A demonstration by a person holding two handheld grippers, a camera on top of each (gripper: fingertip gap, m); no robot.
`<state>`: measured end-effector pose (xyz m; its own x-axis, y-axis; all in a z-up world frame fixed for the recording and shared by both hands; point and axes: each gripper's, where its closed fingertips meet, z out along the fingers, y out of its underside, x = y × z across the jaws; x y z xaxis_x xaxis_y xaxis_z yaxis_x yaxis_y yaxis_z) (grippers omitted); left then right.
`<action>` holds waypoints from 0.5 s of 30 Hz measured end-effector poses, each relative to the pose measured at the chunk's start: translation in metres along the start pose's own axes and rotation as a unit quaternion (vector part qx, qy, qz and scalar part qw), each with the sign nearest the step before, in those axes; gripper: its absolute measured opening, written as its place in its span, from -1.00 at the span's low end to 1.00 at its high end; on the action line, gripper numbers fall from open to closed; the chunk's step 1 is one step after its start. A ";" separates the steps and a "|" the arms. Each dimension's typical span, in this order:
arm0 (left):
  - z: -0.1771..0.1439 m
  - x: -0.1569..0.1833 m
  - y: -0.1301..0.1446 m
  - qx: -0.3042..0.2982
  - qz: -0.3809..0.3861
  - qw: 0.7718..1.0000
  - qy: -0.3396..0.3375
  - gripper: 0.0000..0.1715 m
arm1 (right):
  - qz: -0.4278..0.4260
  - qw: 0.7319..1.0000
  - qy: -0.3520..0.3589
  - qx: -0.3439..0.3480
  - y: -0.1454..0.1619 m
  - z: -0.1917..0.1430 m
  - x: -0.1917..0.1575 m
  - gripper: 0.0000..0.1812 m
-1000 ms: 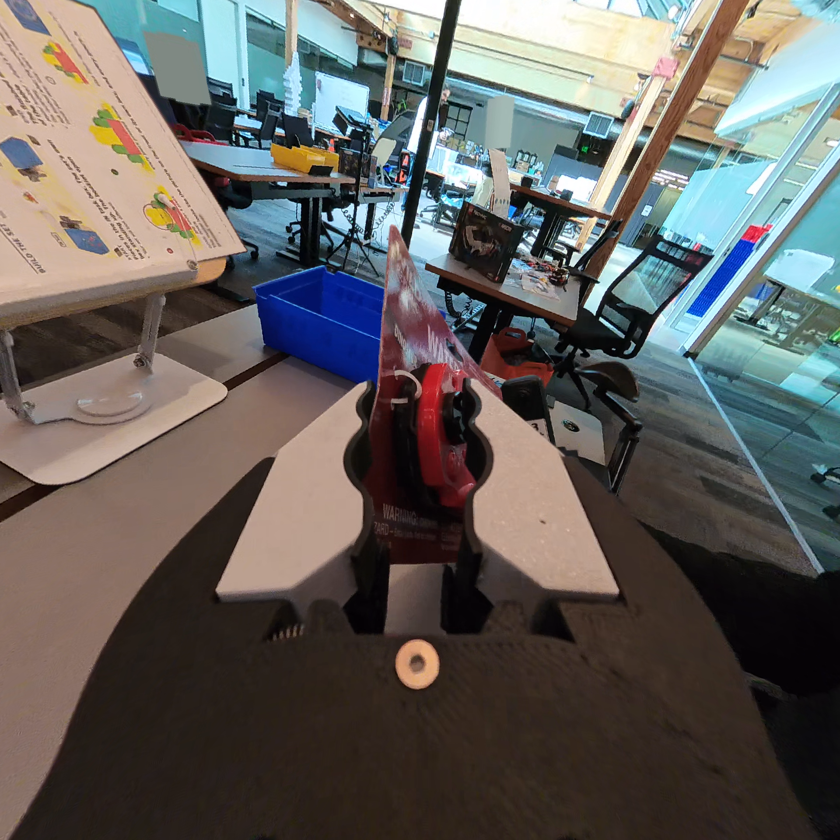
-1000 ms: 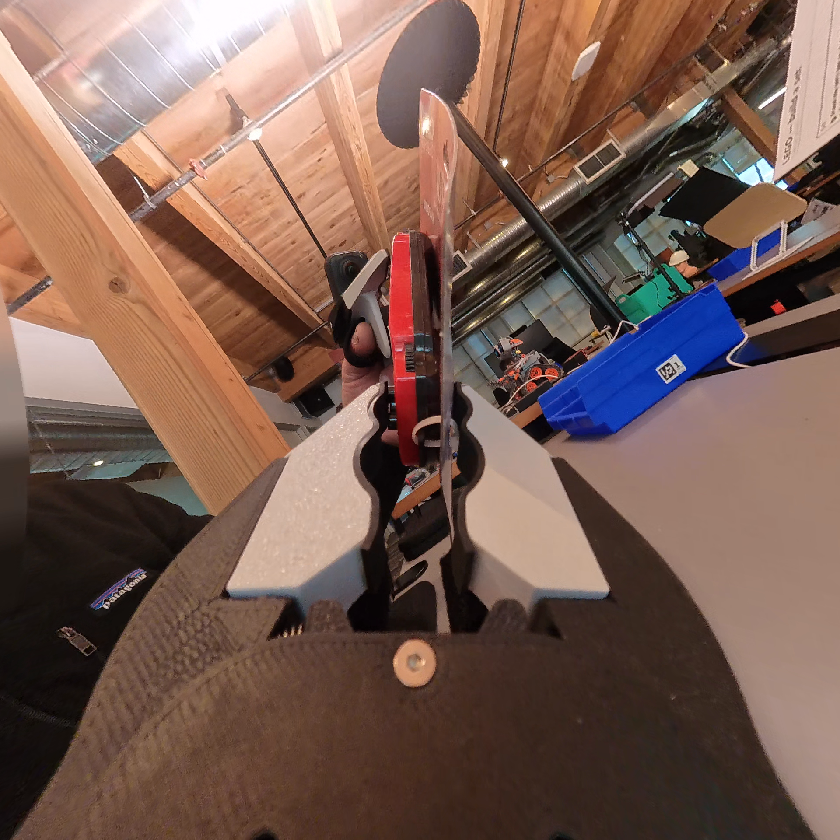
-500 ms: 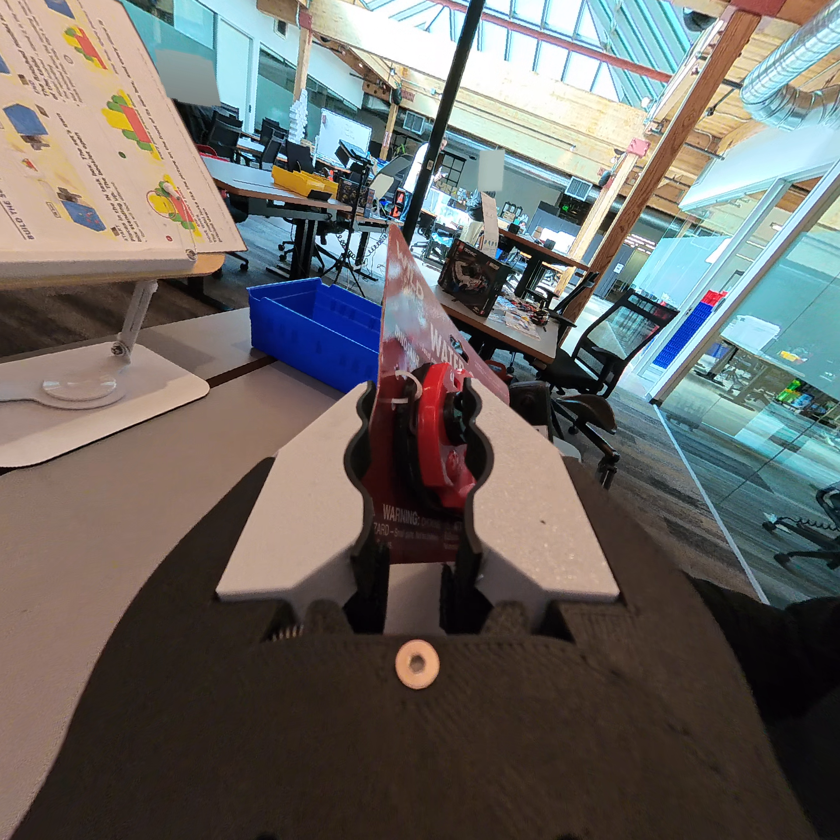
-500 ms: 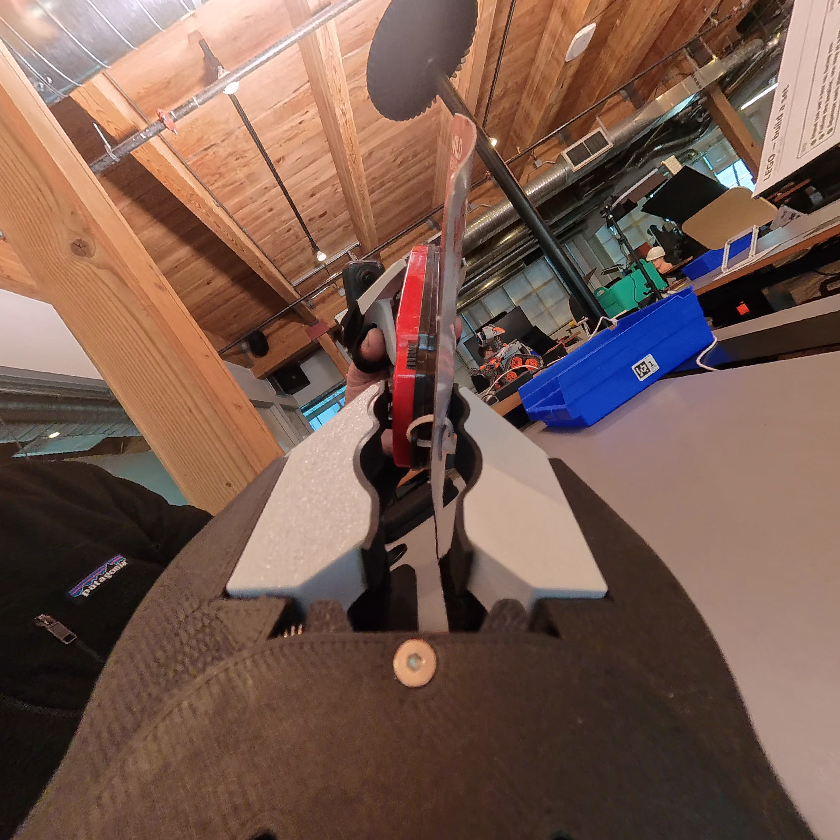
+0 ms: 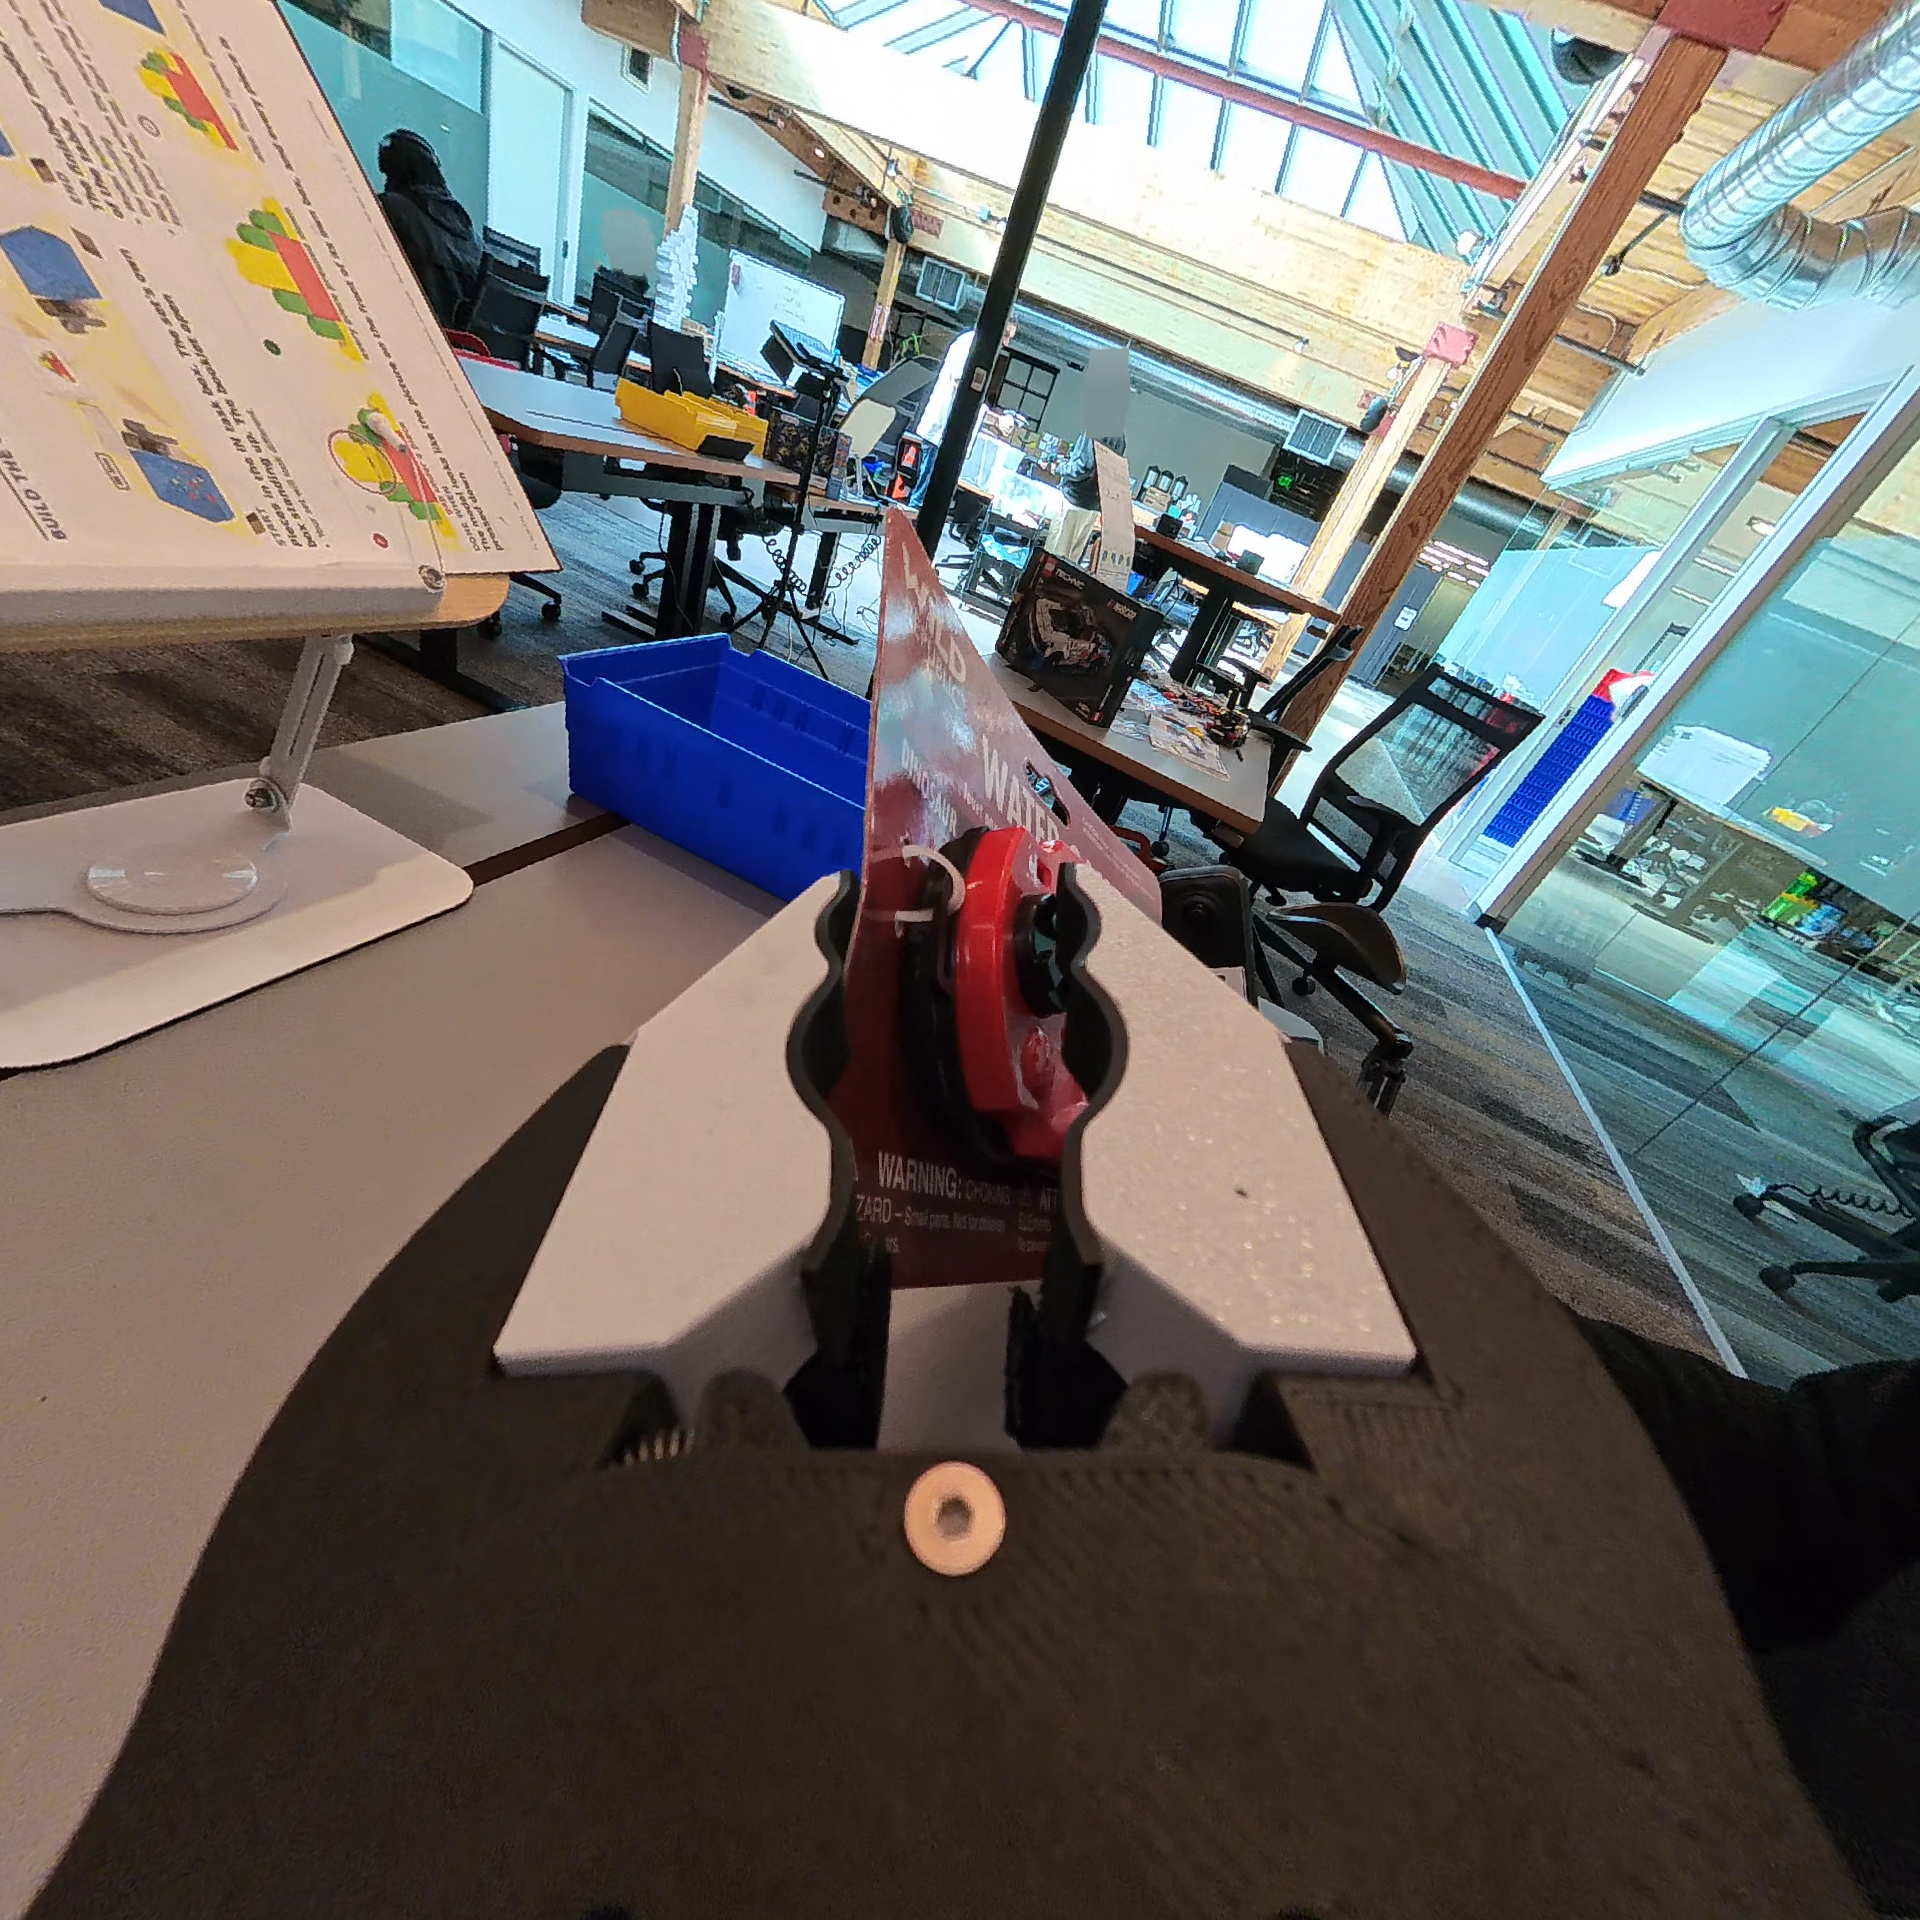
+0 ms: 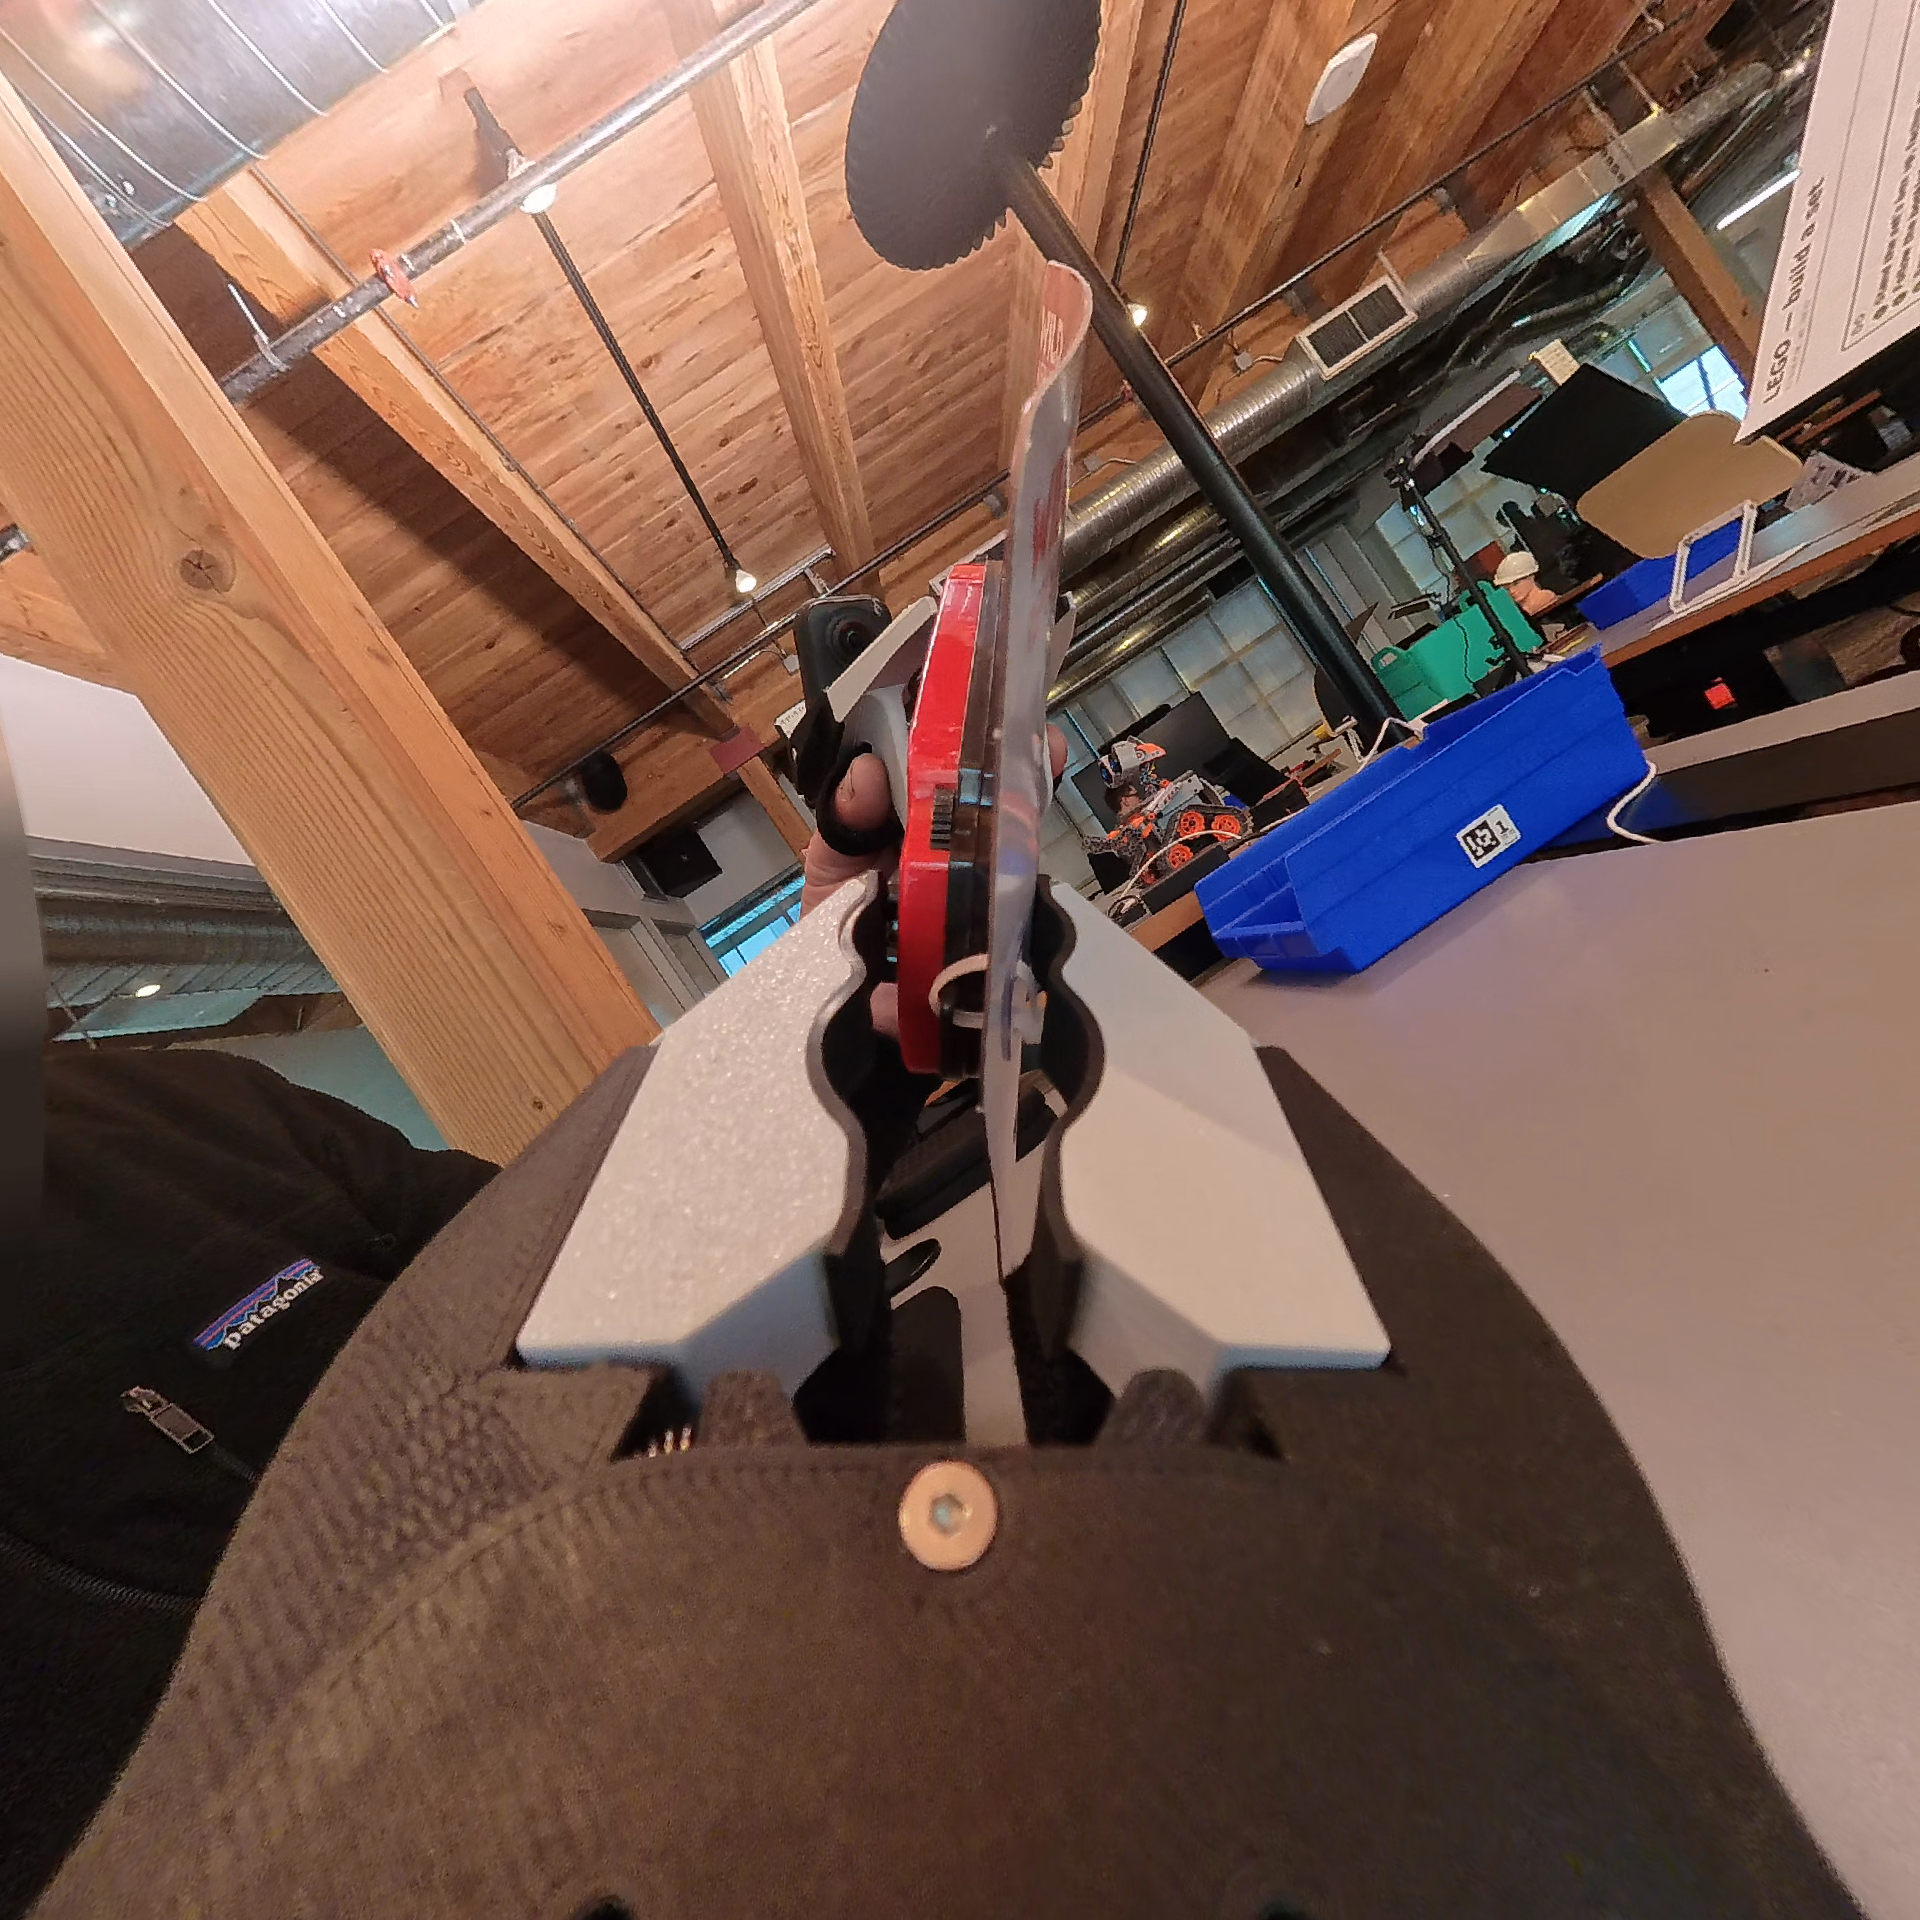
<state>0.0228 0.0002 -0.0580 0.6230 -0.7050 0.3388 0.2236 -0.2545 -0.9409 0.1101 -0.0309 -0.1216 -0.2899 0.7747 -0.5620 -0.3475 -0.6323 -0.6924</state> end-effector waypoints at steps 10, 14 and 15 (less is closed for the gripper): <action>-0.002 0.004 0.002 0.019 -0.011 1.000 0.009 -0.58 | -0.010 1.000 0.002 -0.016 -0.004 -0.003 -0.004 -0.73; -0.003 0.003 0.009 0.023 -0.019 1.000 0.005 -0.58 | -0.009 1.000 0.005 -0.016 -0.007 -0.006 -0.002 -0.72; -0.004 0.003 0.010 0.023 -0.022 0.999 0.006 -0.58 | -0.009 1.000 0.006 -0.015 -0.007 -0.006 -0.002 -0.72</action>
<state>0.0244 -0.0070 -0.0667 0.6036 -0.7013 0.3793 0.2853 -0.2542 -0.9241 0.1191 -0.0279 -0.1181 -0.2727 0.7862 -0.5545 -0.3255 -0.6177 -0.7158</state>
